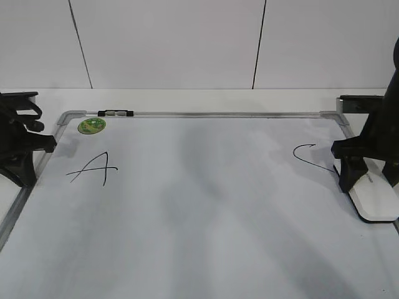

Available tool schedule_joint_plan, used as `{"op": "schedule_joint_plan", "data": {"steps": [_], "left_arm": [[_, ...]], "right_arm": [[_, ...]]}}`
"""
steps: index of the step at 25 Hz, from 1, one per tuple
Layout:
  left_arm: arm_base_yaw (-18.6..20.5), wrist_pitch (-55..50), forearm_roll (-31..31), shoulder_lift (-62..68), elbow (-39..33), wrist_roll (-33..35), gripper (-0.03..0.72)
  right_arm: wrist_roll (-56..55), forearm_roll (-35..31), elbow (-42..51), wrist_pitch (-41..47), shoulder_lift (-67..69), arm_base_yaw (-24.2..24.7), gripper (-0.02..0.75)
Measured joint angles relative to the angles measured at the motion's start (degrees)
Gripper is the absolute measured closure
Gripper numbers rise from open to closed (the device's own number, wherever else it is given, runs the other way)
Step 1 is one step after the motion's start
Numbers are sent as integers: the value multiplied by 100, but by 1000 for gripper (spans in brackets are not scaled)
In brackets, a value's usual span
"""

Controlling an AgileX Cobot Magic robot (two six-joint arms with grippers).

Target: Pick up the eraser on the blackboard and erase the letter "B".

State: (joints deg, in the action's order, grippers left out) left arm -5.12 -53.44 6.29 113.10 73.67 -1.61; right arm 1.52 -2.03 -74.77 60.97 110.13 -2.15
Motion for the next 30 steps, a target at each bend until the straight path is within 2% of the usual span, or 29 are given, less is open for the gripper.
{"op": "schedule_joint_plan", "data": {"steps": [24,30], "left_arm": [[0,0,9,0,0,0,659],[0,0,9,0,0,0,659]], "right_arm": [[14,6,-9,19,0,0,200],[14,-28,-34,148,3,0,142]]}}
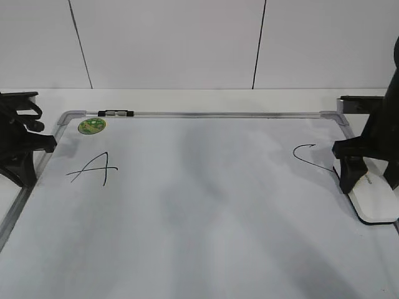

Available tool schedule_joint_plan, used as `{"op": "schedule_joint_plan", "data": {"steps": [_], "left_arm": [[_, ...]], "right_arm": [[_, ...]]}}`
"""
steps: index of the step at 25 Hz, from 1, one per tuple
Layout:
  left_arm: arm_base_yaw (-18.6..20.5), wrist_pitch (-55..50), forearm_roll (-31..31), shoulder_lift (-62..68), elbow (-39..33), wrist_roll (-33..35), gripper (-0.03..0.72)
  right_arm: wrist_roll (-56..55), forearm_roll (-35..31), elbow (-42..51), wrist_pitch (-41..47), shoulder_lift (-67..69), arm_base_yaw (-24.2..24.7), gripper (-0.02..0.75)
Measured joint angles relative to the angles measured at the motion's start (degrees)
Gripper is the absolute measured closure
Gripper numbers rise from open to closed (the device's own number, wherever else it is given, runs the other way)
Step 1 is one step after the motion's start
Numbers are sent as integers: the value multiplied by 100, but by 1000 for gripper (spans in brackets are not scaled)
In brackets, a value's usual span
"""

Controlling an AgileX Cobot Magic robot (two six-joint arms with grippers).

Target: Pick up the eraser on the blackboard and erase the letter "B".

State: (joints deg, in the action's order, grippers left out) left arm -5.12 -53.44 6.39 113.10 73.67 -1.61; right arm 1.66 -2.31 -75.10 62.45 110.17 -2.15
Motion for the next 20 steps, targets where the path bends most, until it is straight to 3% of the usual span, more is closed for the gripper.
{"op": "schedule_joint_plan", "data": {"steps": [7,12,20], "left_arm": [[0,0,0,0,0,0,659],[0,0,0,0,0,0,659],[0,0,0,0,0,0,650]], "right_arm": [[0,0,-449,597,0,0,130],[-45,-14,-969,651,-11,0,142],[-83,-249,-1016,731,-554,0,145]]}}
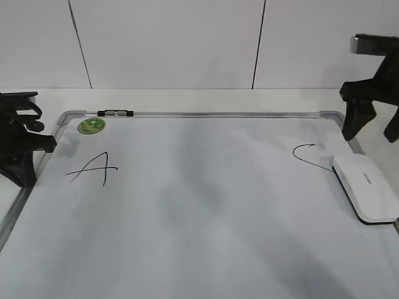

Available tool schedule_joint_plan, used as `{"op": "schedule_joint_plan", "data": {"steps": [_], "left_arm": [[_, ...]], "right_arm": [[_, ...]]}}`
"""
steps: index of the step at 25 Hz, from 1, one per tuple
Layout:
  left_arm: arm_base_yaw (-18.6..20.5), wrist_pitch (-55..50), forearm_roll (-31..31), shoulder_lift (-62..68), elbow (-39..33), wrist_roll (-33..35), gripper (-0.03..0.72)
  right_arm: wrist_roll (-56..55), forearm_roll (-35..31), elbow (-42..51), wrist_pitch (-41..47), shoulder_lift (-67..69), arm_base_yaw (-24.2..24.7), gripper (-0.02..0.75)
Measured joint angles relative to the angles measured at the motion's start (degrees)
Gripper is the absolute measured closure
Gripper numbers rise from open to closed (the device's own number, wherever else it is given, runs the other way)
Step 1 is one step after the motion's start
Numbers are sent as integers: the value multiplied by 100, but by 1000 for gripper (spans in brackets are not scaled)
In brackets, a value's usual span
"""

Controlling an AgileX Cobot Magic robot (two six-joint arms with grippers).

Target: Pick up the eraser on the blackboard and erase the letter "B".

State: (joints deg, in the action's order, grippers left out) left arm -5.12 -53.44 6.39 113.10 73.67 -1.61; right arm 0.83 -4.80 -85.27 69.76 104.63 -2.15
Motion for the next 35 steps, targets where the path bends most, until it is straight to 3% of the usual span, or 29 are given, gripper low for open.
{"op": "schedule_joint_plan", "data": {"steps": [4,10,13,26,35], "left_arm": [[0,0,0,0,0,13,615],[0,-2,-207,0,0,12,462],[0,-76,-245,-69,-23,12,426],[-20,-1221,-389,-1210,-37,25,414],[-20,-1611,-437,-2567,-178,115,414]], "right_arm": [[0,-71,0,10,-330,0,146],[-9,-145,0,33,-709,0,146],[-9,-172,0,42,-880,0,147],[-9,-199,106,103,-2557,0,150],[29,-211,1656,199,-4811,0,153]]}}
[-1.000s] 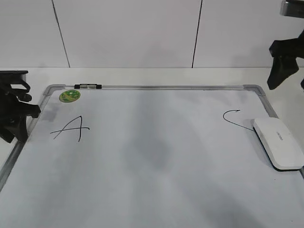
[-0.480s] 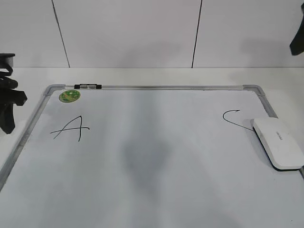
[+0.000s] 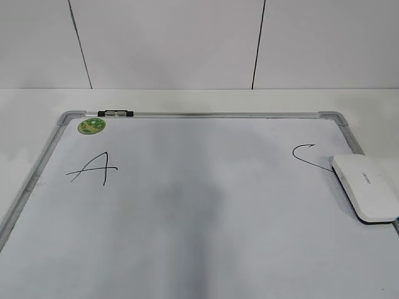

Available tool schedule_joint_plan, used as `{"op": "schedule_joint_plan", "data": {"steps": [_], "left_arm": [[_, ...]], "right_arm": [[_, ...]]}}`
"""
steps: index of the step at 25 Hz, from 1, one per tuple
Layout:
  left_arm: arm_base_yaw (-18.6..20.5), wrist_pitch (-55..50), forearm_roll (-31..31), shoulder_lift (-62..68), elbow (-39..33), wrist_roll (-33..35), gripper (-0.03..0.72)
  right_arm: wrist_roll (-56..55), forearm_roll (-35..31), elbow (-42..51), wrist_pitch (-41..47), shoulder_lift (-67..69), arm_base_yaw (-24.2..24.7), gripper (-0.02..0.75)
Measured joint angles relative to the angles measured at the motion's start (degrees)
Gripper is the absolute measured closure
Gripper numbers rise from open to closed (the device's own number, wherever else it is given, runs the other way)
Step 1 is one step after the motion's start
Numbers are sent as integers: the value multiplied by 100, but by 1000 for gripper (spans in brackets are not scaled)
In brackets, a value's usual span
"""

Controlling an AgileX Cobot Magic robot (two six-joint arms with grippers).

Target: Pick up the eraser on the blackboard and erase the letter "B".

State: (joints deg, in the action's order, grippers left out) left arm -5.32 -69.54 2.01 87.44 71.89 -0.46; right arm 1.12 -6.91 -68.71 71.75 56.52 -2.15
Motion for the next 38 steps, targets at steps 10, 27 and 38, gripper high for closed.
{"op": "schedule_joint_plan", "data": {"steps": [10,27,38], "left_arm": [[0,-95,-71,-2035,-707,46,414],[0,298,-285,-6308,-3148,87,452],[0,569,63,-8648,-4183,90,453]], "right_arm": [[20,103,2100,56,-2738,0,153],[33,638,3899,-402,-5713,0,153],[33,691,3953,-444,-5748,0,153]]}}
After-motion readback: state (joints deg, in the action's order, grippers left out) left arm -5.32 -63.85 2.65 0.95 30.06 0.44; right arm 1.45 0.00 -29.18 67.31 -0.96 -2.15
